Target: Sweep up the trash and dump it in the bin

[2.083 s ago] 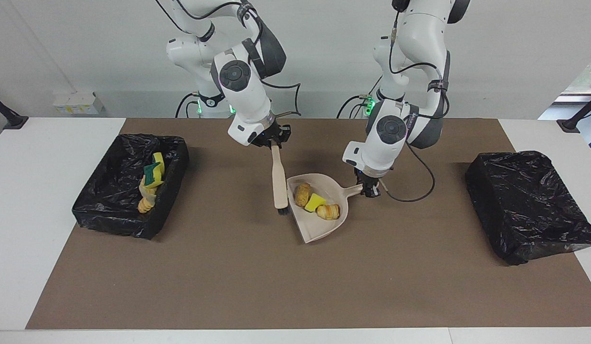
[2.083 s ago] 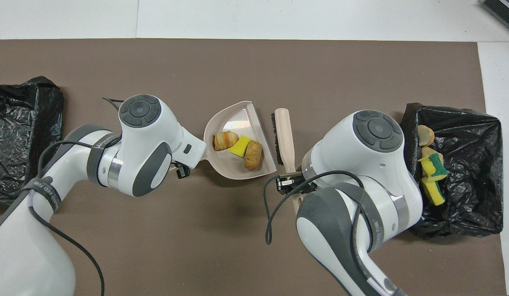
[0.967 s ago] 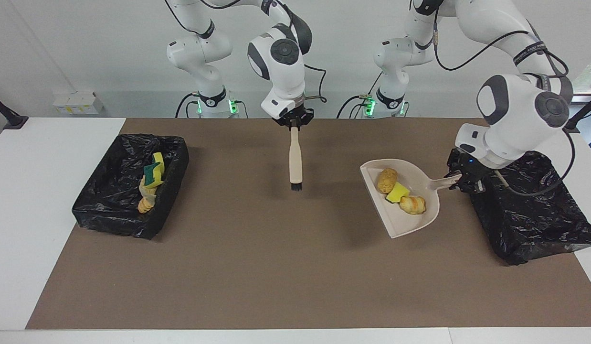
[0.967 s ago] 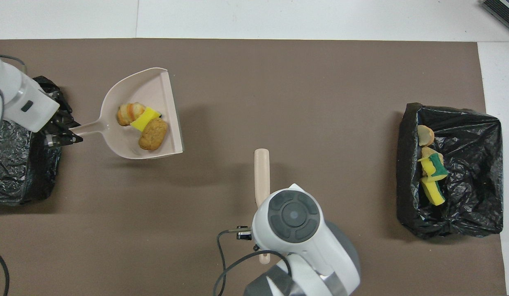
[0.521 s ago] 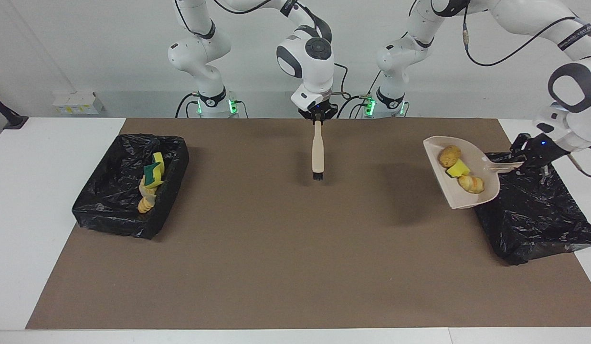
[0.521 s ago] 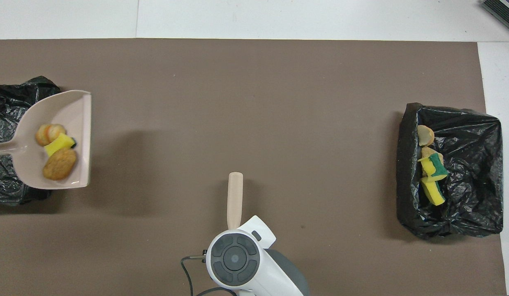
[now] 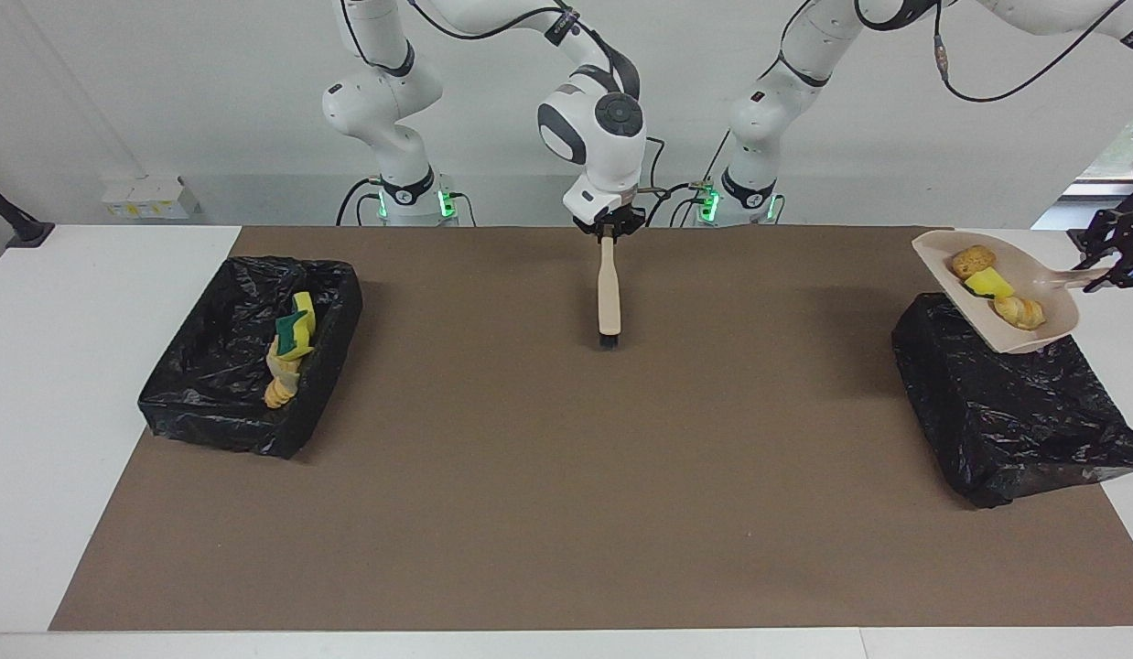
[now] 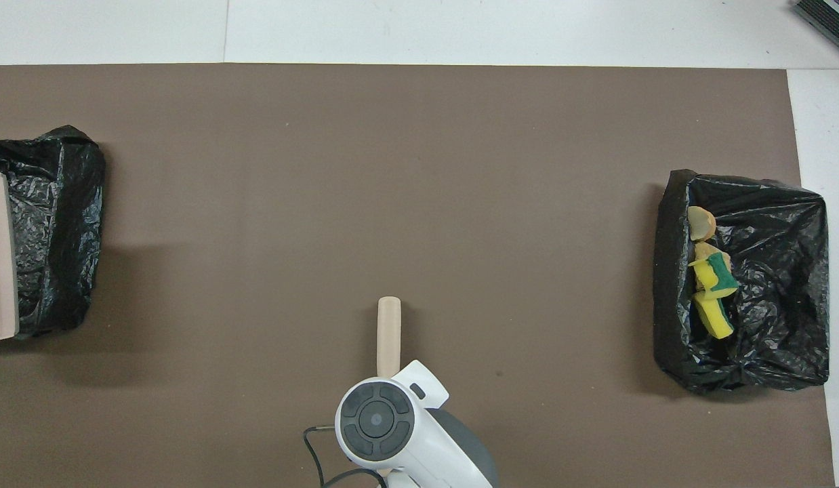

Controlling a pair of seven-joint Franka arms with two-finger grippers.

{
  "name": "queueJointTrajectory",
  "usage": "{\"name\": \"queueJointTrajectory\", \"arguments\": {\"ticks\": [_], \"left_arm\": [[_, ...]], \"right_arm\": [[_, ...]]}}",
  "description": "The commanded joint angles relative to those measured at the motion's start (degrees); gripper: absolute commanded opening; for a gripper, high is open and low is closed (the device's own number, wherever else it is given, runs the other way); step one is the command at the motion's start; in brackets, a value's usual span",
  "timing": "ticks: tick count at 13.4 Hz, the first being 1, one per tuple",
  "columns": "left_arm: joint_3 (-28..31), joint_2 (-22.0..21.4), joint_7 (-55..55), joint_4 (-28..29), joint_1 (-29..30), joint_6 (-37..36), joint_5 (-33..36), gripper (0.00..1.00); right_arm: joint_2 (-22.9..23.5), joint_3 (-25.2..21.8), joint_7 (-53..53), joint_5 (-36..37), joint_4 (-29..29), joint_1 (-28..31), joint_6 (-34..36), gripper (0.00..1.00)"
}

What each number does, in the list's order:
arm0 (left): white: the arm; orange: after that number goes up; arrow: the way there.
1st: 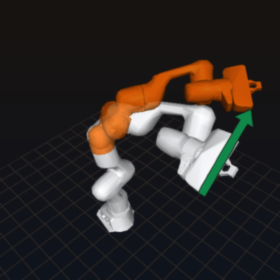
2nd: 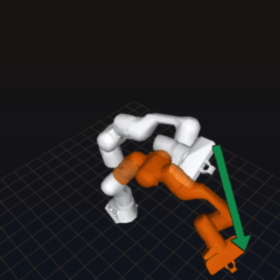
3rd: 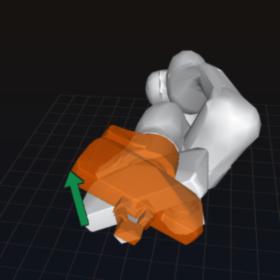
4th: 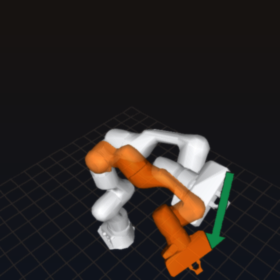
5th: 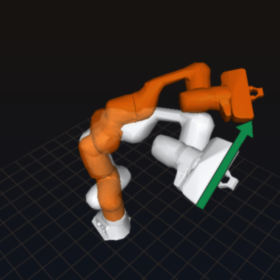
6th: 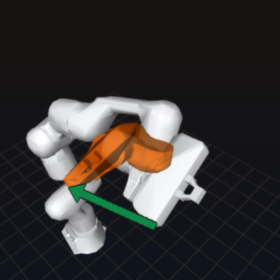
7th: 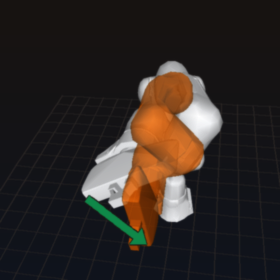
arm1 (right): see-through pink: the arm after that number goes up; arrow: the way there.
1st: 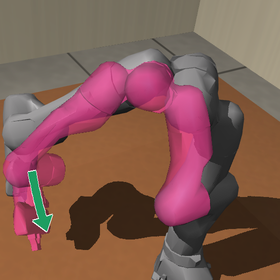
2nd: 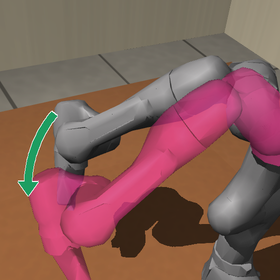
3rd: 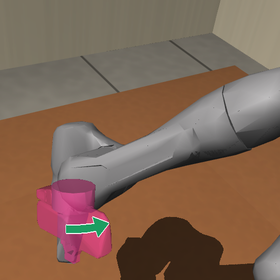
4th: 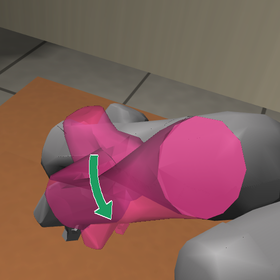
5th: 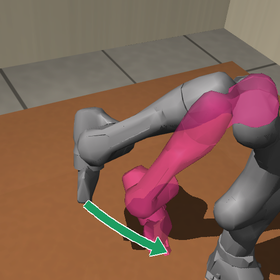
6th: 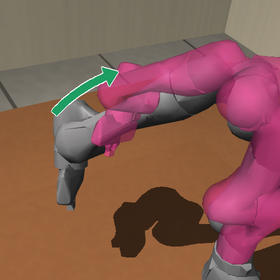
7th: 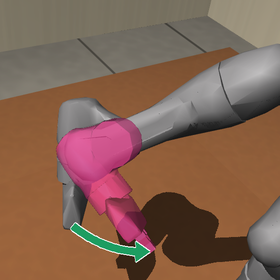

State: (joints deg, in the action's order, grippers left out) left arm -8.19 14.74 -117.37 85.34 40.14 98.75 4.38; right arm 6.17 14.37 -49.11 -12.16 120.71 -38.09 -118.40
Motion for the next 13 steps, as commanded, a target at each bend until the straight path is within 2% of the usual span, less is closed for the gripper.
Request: {"name": "queueJointTrajectory", "arguments": {"ticks": [1, 3, 5, 8, 9, 10, 11, 12, 13], "left_arm": [[-0.34, 1.17, 1.70, -2.63, -2.43, 2.76, 8.25, 0.00], [-0.51, 0.91, 7.39, -2.46, -3.92, 6.62, 18.08, 0.00], [-0.42, 0.47, 16.70, -1.85, -4.10, 7.07, 21.37, 0.00], [-0.42, -0.32, 17.44, -0.27, -4.45, 8.39, 29.52, 0.00], [-0.42, -1.98, 19.62, 2.61, -6.11, 9.09, 32.25, 0.00], [-0.42, -3.65, 26.60, 6.99, -7.69, 11.01, 35.23, 0.00], [-0.51, -5.06, 32.67, 11.21, -9.71, 11.99, 40.05, 0.00], [-0.51, -5.77, 36.13, 13.86, -11.03, 12.08, 44.53, 0.00], [-0.51, -5.95, 36.16, 14.06, -11.39, 11.65, 46.75, 0.00]], "right_arm": [[-0.63, -0.22, 3.13, -0.06, 2.50, -0.32, -3.49, 0.00], [-0.81, -0.22, 4.72, -0.06, 3.74, -0.23, -5.26, 0.00], [-0.37, -0.22, 4.90, -0.06, 3.92, -0.32, -5.61, 0.00], [-0.11, -0.22, 5.17, -0.06, 4.45, -0.23, -6.67, 0.00], [0.07, -0.22, 5.34, -0.06, 4.36, -0.06, -6.49, 0.00], [0.16, -0.22, 5.43, -0.06, 4.10, 0.03, -5.88, 0.01], [0.24, -0.22, 5.43, -0.06, 3.92, 0.29, -5.53, 0.06], [0.33, -0.22, 5.34, -0.15, 3.75, 0.38, -5.26, 0.06], [0.68, -0.22, 5.08, -0.32, 3.40, 0.56, -4.56, 0.06]]}}
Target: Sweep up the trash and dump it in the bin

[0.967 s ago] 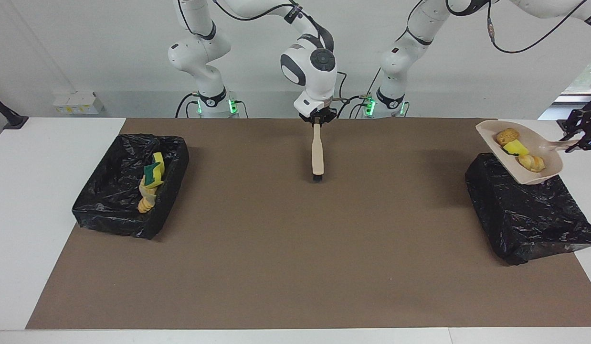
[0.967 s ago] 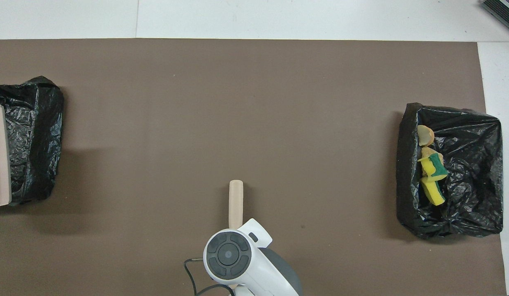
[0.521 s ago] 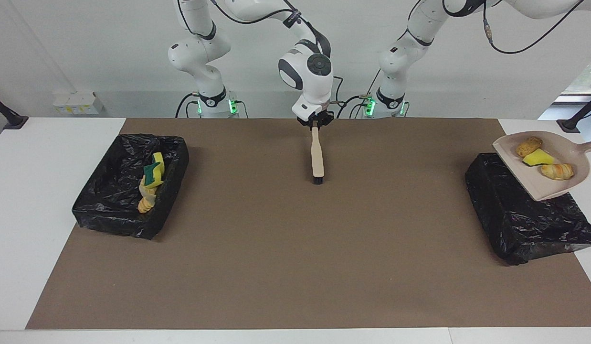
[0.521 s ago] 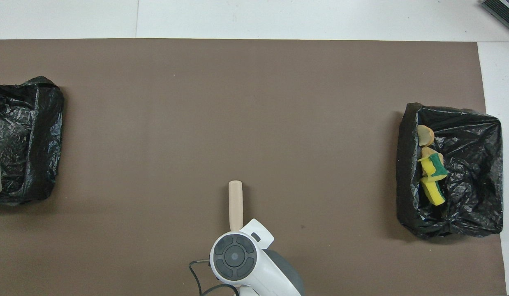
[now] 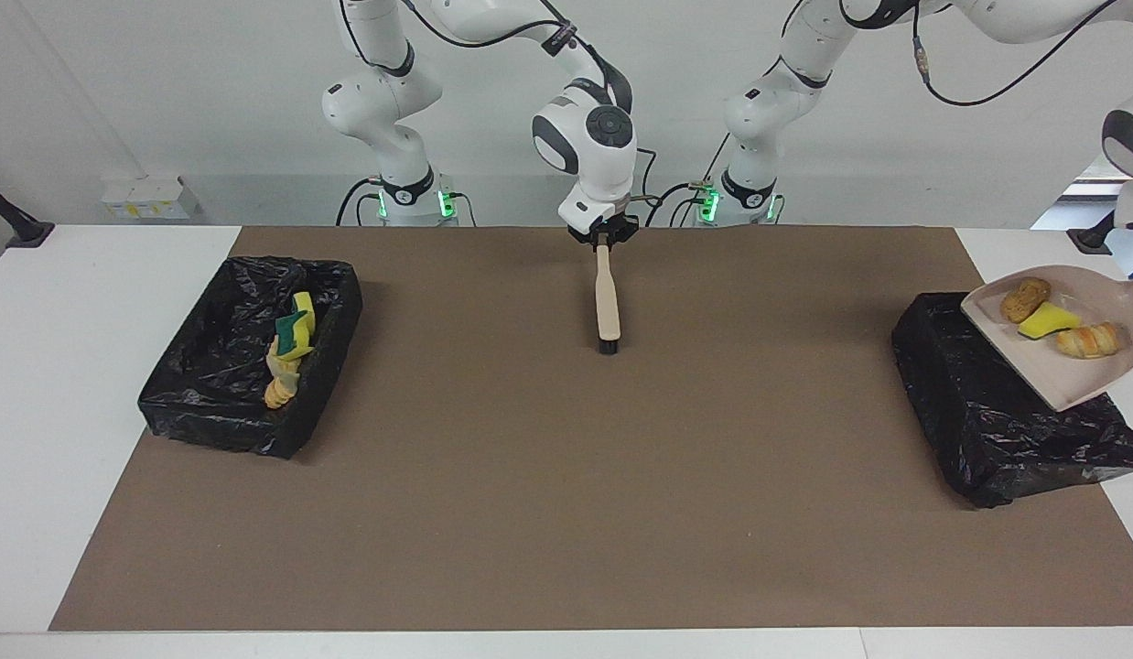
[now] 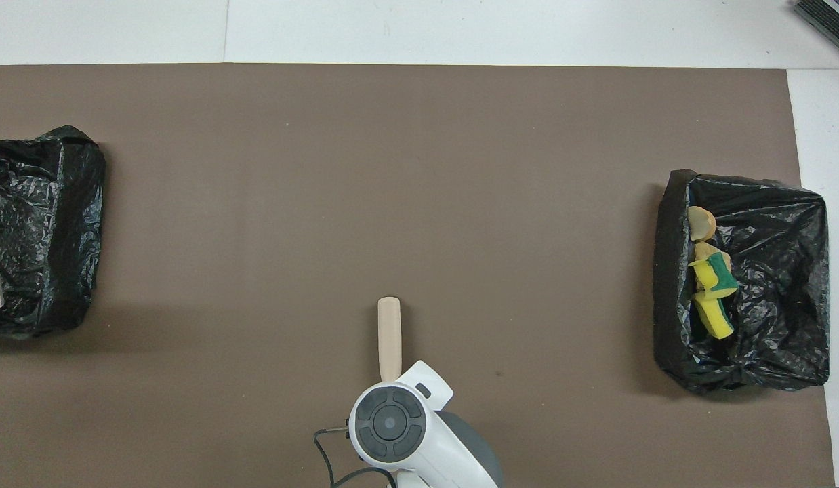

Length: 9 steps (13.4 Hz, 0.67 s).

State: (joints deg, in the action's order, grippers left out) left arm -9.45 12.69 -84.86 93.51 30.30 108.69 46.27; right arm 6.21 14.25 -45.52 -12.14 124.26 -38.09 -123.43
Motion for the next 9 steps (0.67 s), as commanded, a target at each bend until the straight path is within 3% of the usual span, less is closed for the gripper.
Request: {"name": "queueJointTrajectory", "arguments": {"ticks": [1, 2, 5, 6, 7, 9], "left_arm": [[0.83, -4.16, 3.65, 5.81, -2.34, 1.26, 8.71, 0.00], [0.66, -4.51, 3.56, 5.64, -2.87, 0.48, 13.88, 0.00], [0.83, -7.50, 3.48, 5.37, -5.42, -3.73, 19.28, 0.00], [0.66, -8.37, 3.48, 5.11, -6.03, -4.71, 21.99, 0.00], [0.66, -9.42, 2.69, 5.02, -6.13, -4.63, 23.06, 0.00], [0.31, -11.62, 0.49, 4.84, -8.13, -6.46, 22.55, 0.00]], "right_arm": [[0.74, -0.10, 1.75, -0.34, -0.59, 0.65, 1.52, 0.06], [0.82, -0.10, 1.93, -0.34, -0.85, 0.65, 1.79, 0.09], [1.00, -0.10, 2.72, -0.34, -1.21, 0.74, 1.70, 0.17], [1.00, -0.10, 2.11, -0.34, -1.30, 0.65, 1.61, 0.34], [1.09, -0.10, 2.19, -0.34, -1.82, 0.65, 1.79, 0.38], [1.09, -0.10, 2.11, -0.34, -2.35, 0.65, 1.79, 0.38]]}}
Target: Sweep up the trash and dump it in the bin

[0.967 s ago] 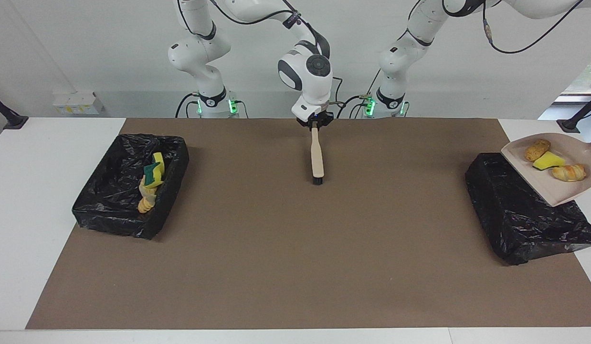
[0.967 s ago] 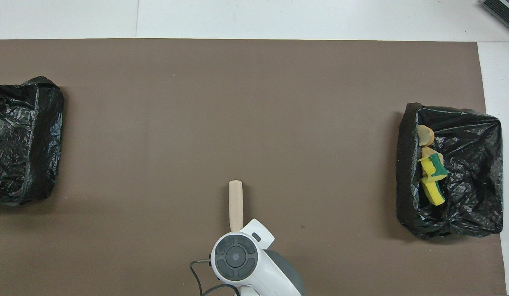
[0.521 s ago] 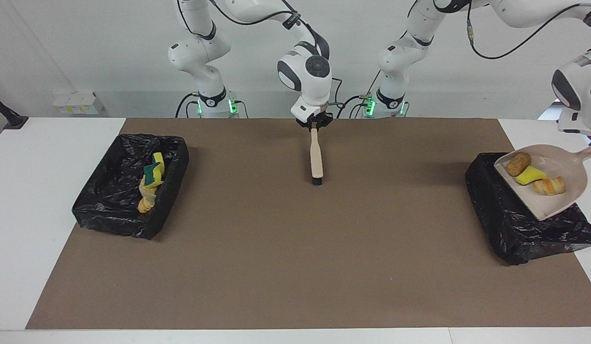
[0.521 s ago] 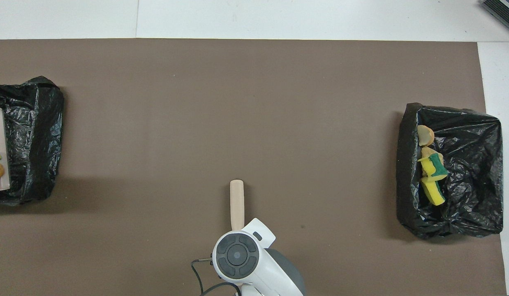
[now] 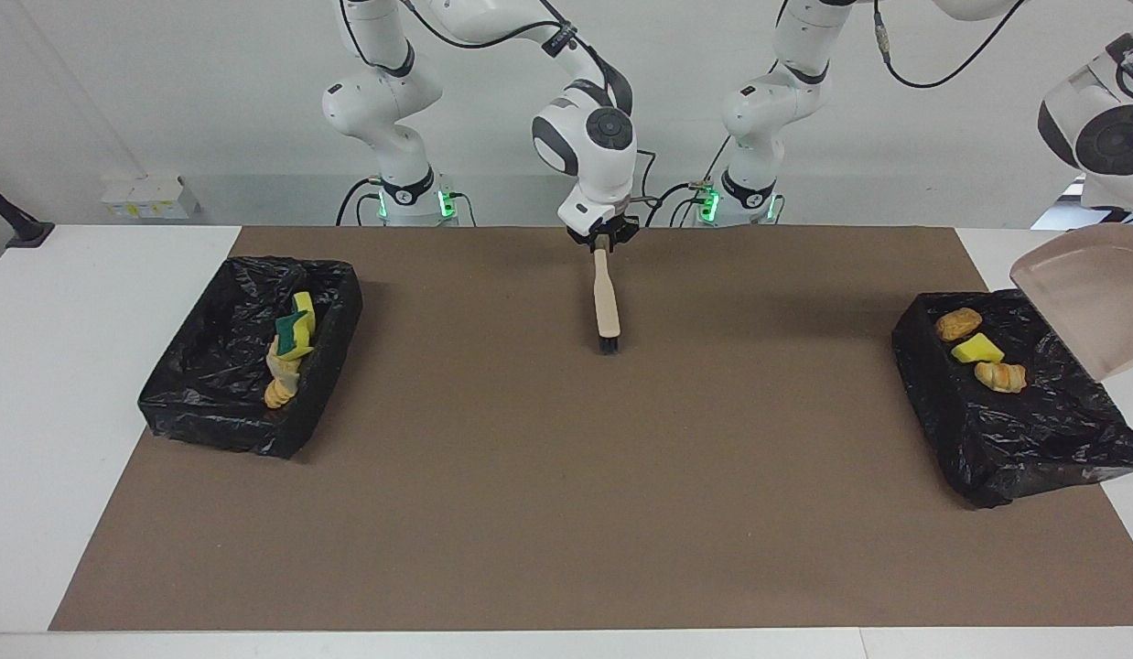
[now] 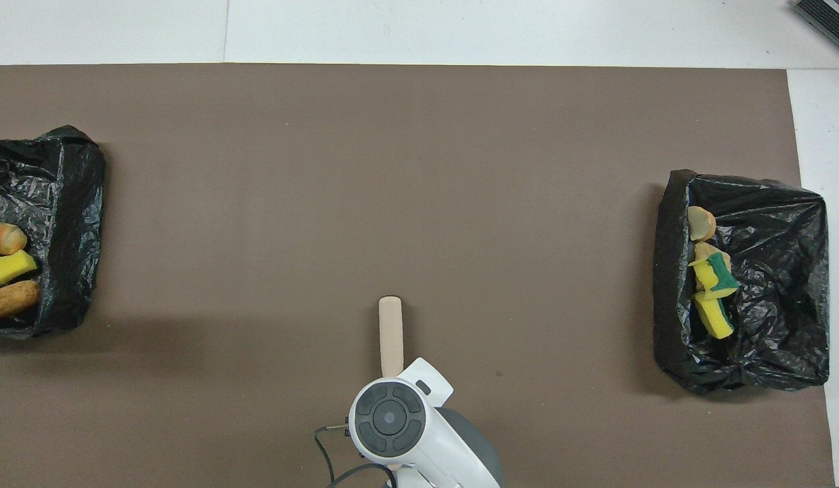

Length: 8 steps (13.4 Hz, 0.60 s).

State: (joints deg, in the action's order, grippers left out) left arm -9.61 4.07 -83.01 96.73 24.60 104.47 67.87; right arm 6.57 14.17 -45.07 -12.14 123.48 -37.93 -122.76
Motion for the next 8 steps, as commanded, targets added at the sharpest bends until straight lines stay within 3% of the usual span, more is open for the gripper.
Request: {"name": "queueJointTrajectory", "arguments": {"ticks": [1, 4, 6, 8], "left_arm": [[0.21, -3.45, -1.53, 1.62, -4.36, -5.04, 0.08, 0.00], [-0.05, -3.80, -1.36, 1.01, -8.59, -9.63, -11.74, 0.00], [-0.14, -3.80, -1.19, 1.18, -9.74, -10.25, -21.76, 0.00], [-0.40, -4.06, -1.10, 1.88, -10.09, -11.56, -29.16, 0.00]], "right_arm": [[0.63, -0.02, 1.57, -0.34, -1.92, 0.48, 1.21, 0.38], [-1.03, -0.11, 2.27, -0.34, -3.59, 2.76, 3.92, 0.40], [-3.75, -0.20, 8.46, -0.25, -3.68, 4.69, 6.65, 1.00], [-6.21, -0.29, 17.53, -0.25, -3.77, 8.20, 8.06, 1.00]]}}
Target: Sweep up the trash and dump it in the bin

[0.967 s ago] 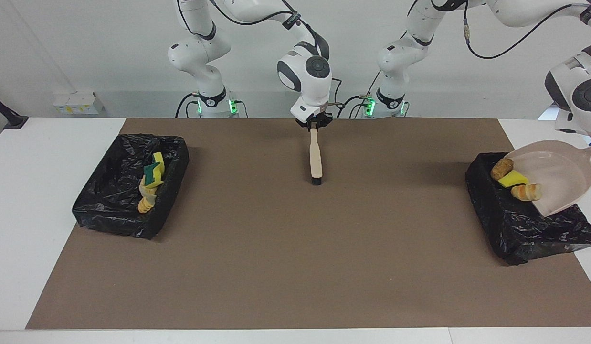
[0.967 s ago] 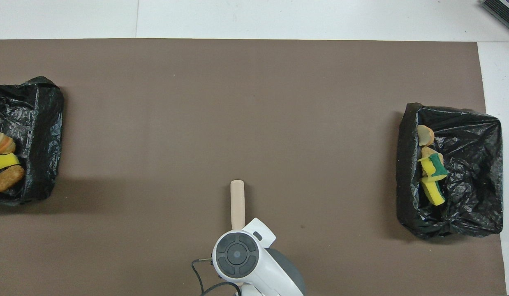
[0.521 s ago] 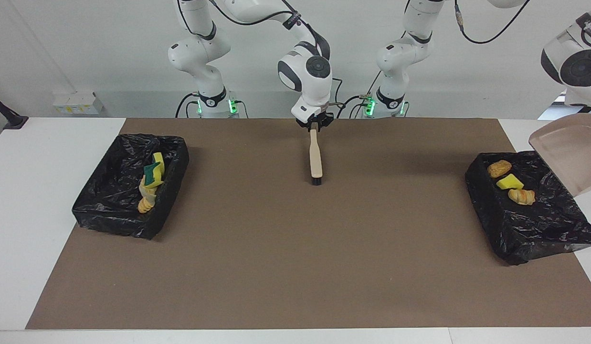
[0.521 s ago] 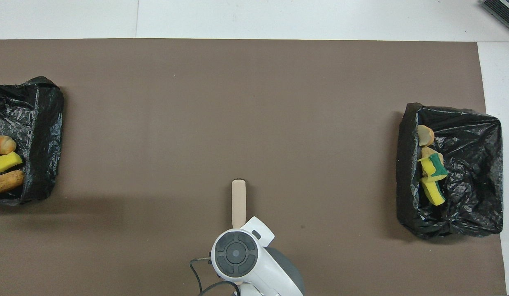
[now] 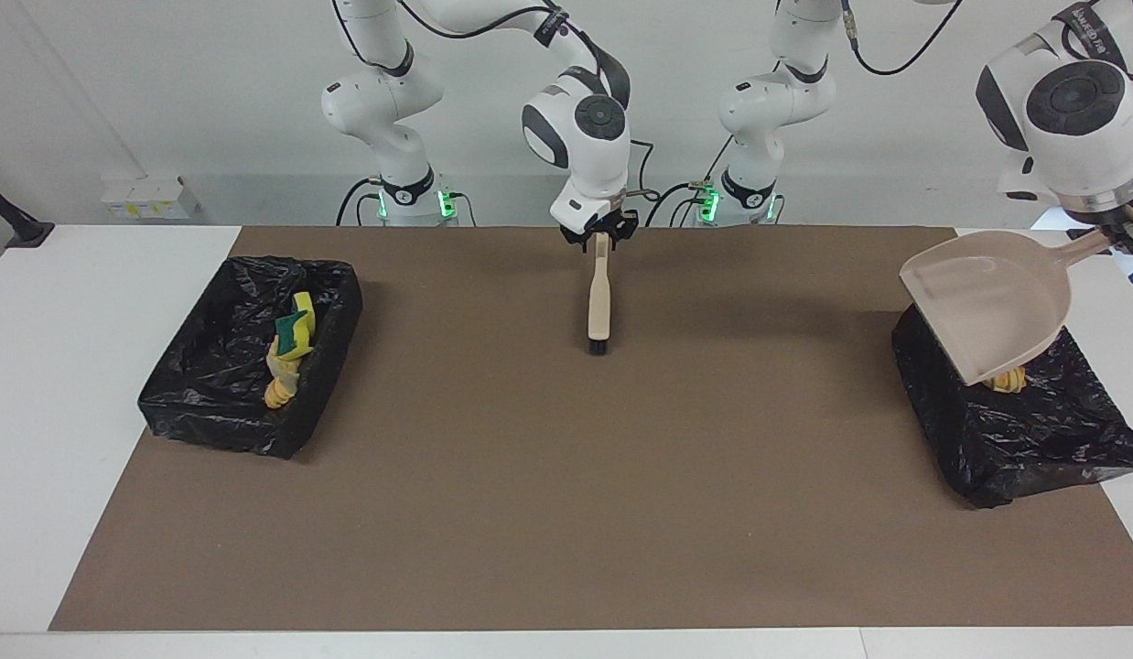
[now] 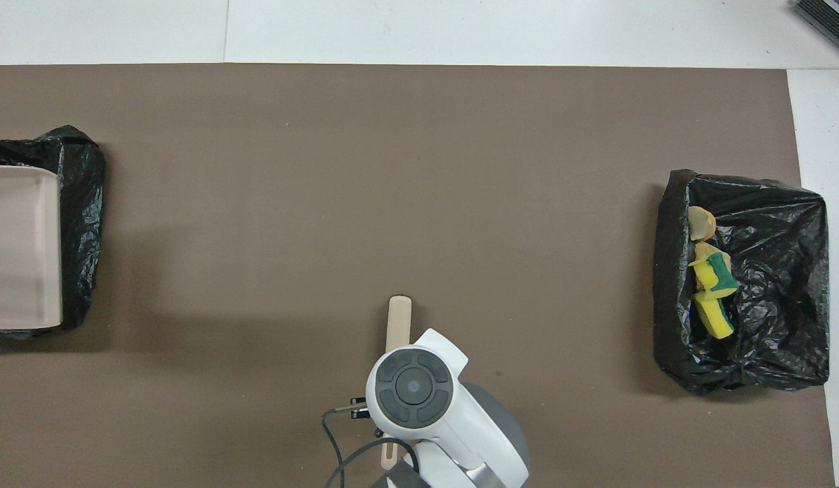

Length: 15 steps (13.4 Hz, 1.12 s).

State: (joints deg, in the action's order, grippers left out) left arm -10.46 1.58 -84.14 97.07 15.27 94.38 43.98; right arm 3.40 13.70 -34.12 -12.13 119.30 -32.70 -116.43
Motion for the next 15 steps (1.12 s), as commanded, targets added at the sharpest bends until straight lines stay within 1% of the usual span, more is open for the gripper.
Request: {"name": "queueJointTrajectory", "arguments": {"ticks": [1, 3, 5, 6, 8, 10, 12, 14, 15], "left_arm": [[0.53, -1.58, 0.37, 1.54, -1.82, -2.26, -8.70, 0.00], [0.44, -1.76, 0.38, 2.15, -2.87, -2.53, -15.30, 0.00], [0.44, -1.67, 0.38, 2.77, -3.49, -2.27, -21.89, 0.00], [0.53, -1.15, 0.72, 2.86, -4.80, -1.84, -25.05, 0.00], [0.44, 0.34, 5.88, 3.39, -6.91, -1.22, -28.24, 0.00], [0.53, 2.19, 10.98, 3.65, -8.94, 0.88, -30.88, 0.00], [0.53, 4.56, 22.90, 3.74, -12.18, 1.33, -32.47, 0.00], [0.44, 7.02, 36.43, 3.65, -15.87, 1.59, -32.91, 0.00], [0.53, 8.16, 42.24, 3.22, -17.98, 2.12, -33.17, 0.00]], "right_arm": [[-4.53, 0.10, 7.21, -0.26, 0.41, 3.86, 1.82, 1.00], [-5.86, -0.08, 7.22, -0.26, -0.29, 7.10, 3.65, 1.00], [-5.77, -0.17, 7.22, 0.61, -2.31, 9.39, 6.46, 1.00], [-5.77, -0.17, 7.22, 0.70, -2.93, 11.32, 7.08, 1.00], [-5.69, -0.08, 7.22, 0.62, -5.38, 17.02, 8.66, 1.00], [-5.77, 0.01, 8.09, 0.62, -7.06, 22.30, 10.25, 1.00], [-5.86, -1.04, 11.68, 1.32, -9.16, 24.95, 12.08, 1.00], [-5.34, -1.49, 14.68, 3.94, -14.77, 29.42, 17.17, 1.00], [-4.99, -1.49, 14.78, 7.09, -16.89, 30.66, 18.24, 1.00]]}}
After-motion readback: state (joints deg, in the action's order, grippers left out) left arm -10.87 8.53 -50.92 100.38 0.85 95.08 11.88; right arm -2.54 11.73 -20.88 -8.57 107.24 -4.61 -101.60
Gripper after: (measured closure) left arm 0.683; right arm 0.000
